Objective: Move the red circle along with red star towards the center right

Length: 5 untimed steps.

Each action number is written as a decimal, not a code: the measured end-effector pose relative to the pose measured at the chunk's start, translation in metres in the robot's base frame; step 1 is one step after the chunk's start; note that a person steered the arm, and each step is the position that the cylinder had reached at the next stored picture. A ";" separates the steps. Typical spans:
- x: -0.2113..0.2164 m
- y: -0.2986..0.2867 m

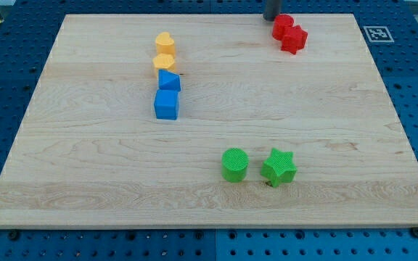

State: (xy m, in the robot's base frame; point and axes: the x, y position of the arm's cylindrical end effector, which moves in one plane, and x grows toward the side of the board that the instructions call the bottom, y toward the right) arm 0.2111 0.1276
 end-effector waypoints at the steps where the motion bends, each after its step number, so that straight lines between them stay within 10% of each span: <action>1: 0.028 0.001; 5: 0.107 0.063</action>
